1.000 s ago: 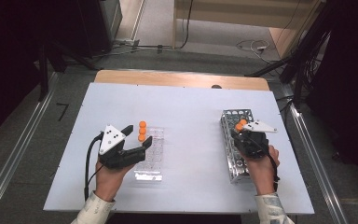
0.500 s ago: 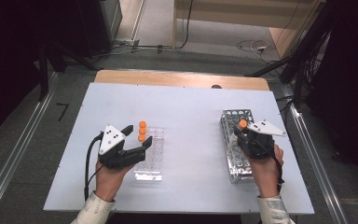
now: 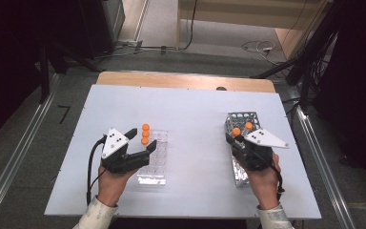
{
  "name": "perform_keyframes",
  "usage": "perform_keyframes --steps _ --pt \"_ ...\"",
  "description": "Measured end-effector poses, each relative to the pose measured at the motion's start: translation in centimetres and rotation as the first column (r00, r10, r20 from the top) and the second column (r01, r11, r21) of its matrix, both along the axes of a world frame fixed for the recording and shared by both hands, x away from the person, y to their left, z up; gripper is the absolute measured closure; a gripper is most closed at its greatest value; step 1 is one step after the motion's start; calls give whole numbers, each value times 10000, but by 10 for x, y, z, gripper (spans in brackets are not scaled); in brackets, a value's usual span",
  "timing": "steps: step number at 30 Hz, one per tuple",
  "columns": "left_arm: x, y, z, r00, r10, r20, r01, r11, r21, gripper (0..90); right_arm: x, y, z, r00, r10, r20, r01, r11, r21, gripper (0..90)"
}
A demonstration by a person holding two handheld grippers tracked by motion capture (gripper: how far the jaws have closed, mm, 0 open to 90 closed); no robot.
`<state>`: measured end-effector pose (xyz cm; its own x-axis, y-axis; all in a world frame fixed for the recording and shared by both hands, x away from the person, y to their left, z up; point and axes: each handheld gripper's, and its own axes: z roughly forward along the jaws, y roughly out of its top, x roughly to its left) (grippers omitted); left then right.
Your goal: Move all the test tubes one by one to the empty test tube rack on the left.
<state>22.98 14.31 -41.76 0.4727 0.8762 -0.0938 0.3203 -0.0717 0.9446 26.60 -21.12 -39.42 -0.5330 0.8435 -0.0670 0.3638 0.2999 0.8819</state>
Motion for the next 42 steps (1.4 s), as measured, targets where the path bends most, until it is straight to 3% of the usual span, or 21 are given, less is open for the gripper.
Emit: perform_keyframes --steps 12,21,30,39,42 --pt "-4 -7 2 9992 -394 68 394 9992 6 246 -16 42 -14 9897 1396 -328 -1410 9888 -481 718" --pt "-8 -22 1 9960 -890 54 889 9958 227 245 -22 62 -28 9784 1948 -687 -2001 9763 -825 718" --pt "-14 -37 -1 9910 -1340 53 1337 9903 370 245 -26 76 -37 9657 2411 -969 -2492 9649 -832 718" --pt "-21 -60 -4 9785 -2063 16 2060 9775 453 246 -33 90 -44 9512 2853 -1172 -2973 9494 -1012 718" --pt "-22 -65 -6 9731 -2304 30 2301 9722 443 292 -36 95 -45 9471 2938 -1295 -3075 9461 -1022 717"
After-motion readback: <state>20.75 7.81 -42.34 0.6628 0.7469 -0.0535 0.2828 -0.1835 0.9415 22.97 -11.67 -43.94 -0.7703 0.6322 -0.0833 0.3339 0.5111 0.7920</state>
